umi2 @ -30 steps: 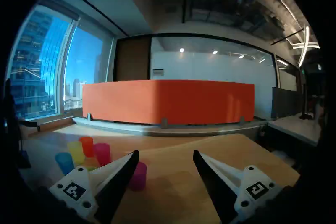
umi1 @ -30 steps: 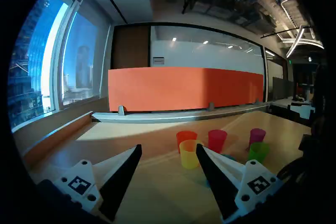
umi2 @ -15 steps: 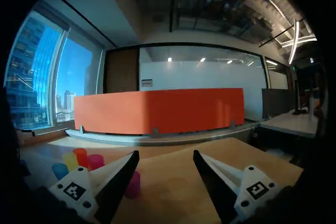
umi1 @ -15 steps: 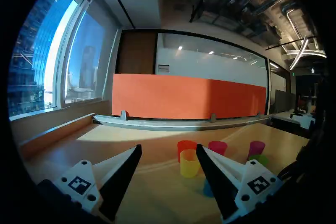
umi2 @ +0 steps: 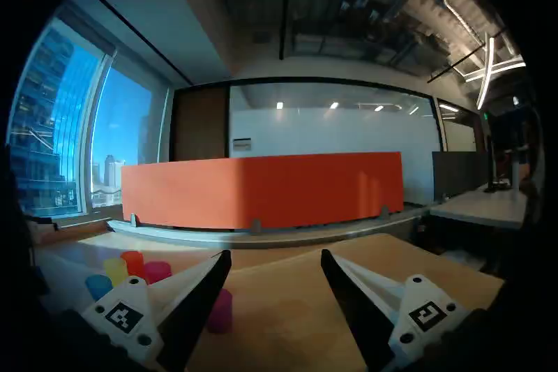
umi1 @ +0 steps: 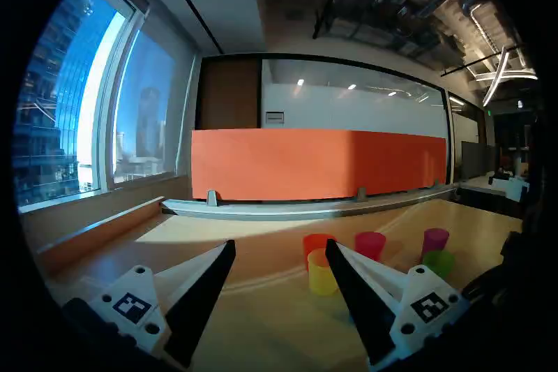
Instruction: Pour water
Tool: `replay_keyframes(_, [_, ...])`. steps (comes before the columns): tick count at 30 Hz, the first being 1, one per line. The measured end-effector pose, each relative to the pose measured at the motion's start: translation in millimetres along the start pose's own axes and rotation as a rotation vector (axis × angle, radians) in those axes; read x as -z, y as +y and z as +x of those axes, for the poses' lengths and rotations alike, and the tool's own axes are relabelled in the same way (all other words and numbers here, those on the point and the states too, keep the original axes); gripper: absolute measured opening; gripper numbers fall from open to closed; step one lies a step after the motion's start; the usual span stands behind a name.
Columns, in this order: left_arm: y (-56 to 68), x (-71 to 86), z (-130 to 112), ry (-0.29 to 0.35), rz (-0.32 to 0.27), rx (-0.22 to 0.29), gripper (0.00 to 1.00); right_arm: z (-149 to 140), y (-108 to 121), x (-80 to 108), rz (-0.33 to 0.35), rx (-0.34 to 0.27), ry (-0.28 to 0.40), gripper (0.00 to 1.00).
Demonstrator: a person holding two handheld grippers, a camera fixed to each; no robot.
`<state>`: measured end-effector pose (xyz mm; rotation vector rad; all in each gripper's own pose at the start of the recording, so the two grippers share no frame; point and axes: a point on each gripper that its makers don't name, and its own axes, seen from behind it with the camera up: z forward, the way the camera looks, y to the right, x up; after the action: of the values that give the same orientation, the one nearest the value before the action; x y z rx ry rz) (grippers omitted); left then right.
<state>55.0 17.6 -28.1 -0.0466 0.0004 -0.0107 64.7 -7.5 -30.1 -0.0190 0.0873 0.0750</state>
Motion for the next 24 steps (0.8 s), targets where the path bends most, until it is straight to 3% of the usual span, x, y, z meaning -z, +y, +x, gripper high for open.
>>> replay_keyframes(15, [-2.6,-6.5,1.4,0.038,0.027,-0.042,0.96,4.3,-6.4,-5.4,0.012,-0.048,-0.034,0.99])
replay_keyframes(24, [-7.0,-11.7,-17.4,0.036,0.030,-0.011,0.96,8.2,-5.6,-8.5,0.002,-0.051,-0.042,0.99])
